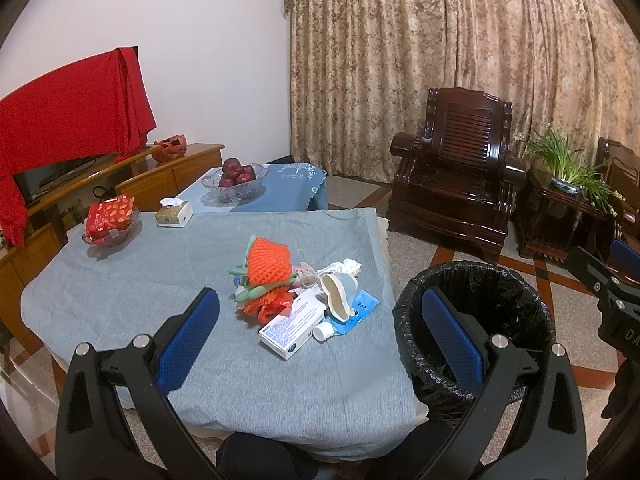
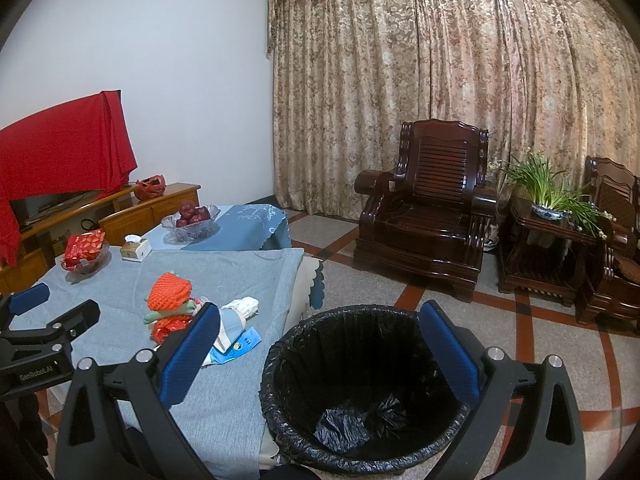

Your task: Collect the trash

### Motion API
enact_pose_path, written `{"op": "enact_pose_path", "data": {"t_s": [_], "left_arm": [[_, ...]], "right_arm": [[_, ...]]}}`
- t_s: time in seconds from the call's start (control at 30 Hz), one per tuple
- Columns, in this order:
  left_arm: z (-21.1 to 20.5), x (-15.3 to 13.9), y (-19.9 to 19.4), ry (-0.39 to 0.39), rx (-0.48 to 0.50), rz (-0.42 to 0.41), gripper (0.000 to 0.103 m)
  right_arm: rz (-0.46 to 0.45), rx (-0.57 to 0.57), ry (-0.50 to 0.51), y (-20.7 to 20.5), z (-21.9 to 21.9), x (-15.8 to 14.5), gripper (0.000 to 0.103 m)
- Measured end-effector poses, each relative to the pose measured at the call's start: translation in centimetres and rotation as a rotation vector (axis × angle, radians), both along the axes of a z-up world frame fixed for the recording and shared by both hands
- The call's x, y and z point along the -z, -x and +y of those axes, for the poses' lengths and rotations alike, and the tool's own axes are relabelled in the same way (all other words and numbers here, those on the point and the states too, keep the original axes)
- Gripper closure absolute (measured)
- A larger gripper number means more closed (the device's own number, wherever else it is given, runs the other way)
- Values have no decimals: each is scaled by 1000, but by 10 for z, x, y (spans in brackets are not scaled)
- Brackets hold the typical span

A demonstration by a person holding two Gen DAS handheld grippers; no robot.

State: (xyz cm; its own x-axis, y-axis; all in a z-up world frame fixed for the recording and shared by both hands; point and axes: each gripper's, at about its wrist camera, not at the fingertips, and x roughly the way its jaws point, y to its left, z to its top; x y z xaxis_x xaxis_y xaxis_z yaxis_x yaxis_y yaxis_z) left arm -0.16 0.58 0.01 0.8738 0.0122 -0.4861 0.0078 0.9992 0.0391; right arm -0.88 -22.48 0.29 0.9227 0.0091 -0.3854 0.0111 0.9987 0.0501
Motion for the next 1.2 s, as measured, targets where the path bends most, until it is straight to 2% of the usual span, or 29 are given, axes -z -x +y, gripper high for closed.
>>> {"op": "enact_pose_path", "data": {"t_s": [0.7, 0.87, 1.2], "left_arm": [[0, 0, -1, -1, -1, 3, 5], [10, 13, 2, 2, -5, 6, 5], [13, 19, 2, 5, -6, 14, 5]], "right_arm": [[2, 0, -1, -2, 2, 2, 6], [5, -2, -1, -3, 4, 2, 6], [22, -13, -7, -12, 14, 16, 6]]}}
